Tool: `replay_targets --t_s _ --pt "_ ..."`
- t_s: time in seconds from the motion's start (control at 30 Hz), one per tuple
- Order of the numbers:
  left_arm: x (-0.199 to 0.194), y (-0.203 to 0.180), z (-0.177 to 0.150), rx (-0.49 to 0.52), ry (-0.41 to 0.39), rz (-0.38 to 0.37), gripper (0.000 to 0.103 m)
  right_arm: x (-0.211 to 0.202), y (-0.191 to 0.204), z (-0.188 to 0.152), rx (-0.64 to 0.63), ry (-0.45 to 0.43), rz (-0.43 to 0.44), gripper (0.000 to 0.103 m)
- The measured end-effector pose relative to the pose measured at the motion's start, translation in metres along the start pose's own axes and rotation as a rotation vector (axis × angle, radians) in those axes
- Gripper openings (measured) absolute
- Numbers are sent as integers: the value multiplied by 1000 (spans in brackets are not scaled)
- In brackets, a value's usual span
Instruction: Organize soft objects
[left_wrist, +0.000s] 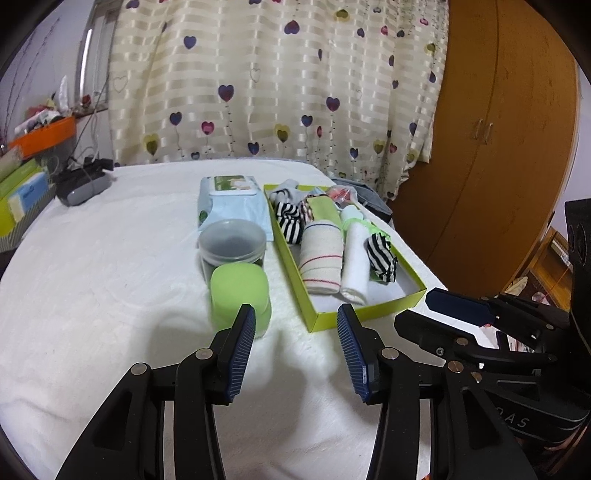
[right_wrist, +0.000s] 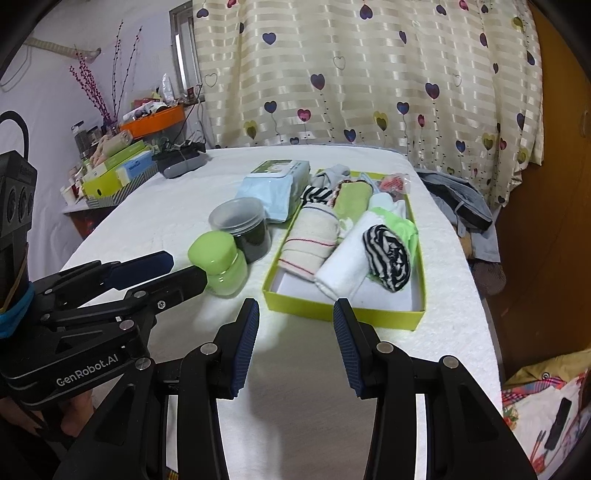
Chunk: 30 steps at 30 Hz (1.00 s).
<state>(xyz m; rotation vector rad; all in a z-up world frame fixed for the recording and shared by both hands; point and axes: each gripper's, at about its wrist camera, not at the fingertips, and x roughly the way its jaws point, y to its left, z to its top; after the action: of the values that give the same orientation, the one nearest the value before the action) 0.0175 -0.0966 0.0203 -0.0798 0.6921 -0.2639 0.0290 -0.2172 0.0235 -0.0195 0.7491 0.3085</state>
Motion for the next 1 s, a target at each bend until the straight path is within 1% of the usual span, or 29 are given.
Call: replay_targets --t_s 0.33,0.4,0.47,0.73,1.0 --pt "0 10 -4 -30 14 19 51 2 6 -6 -2 8 7 43" --pt "2 11 -5 -36 23 37 56 2 7 -6 -2 9 7 43" --pt "2 14 -5 -39 24 38 56 3 7 -7 -2 12 10 43" --pt "10 16 -5 -22 36 88 56 13 7 -7 0 27 24 43" --pt "15 15 -6 -14 49 92 56 21 2 -9 6 39 31 44"
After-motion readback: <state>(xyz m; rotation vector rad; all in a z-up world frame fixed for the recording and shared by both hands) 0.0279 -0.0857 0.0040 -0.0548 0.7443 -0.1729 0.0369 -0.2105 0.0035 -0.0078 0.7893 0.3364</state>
